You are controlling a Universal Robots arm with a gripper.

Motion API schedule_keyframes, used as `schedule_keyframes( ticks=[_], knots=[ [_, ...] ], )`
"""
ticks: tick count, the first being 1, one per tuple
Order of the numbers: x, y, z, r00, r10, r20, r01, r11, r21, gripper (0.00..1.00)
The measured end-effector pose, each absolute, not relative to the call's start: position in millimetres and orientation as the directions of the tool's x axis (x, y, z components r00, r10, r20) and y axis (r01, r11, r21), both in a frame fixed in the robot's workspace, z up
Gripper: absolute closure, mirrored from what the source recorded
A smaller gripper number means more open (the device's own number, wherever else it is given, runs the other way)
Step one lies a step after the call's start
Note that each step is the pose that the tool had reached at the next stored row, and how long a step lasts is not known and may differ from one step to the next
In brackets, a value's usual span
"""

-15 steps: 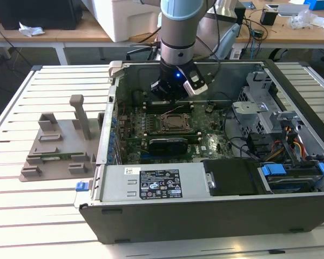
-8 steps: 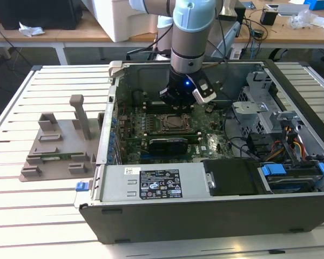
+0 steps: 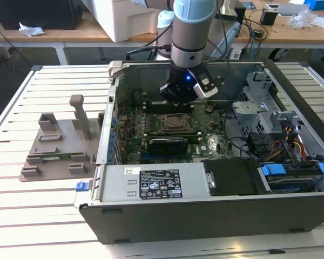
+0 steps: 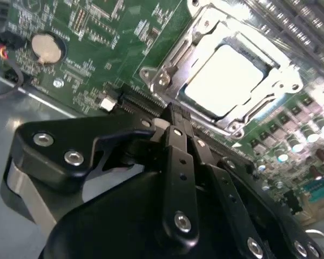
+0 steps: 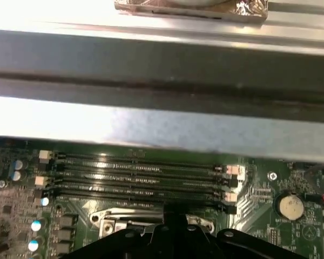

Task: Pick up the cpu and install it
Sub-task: 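Install the first cpu locking lever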

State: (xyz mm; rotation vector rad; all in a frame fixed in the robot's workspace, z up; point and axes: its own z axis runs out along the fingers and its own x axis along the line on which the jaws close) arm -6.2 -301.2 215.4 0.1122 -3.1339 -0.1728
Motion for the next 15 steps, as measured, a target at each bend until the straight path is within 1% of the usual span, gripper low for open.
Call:
schedule_keyframes(
  ticks=[4, 6, 9, 15],
  knots=[
    [-6, -306, 216, -0.997, -0.072, 0.001, -0.072, 0.995, 0.063, 0.89],
    [-6, -311, 215, -0.997, -0.072, 0.001, -0.071, 0.996, 0.048, 0.89],
    [-6, -318, 216, -0.997, -0.072, 0.002, -0.071, 0.996, 0.046, 0.89],
    [-6, -318, 234, -0.997, -0.072, 0.002, -0.071, 0.996, 0.045, 0.89]
  ],
)
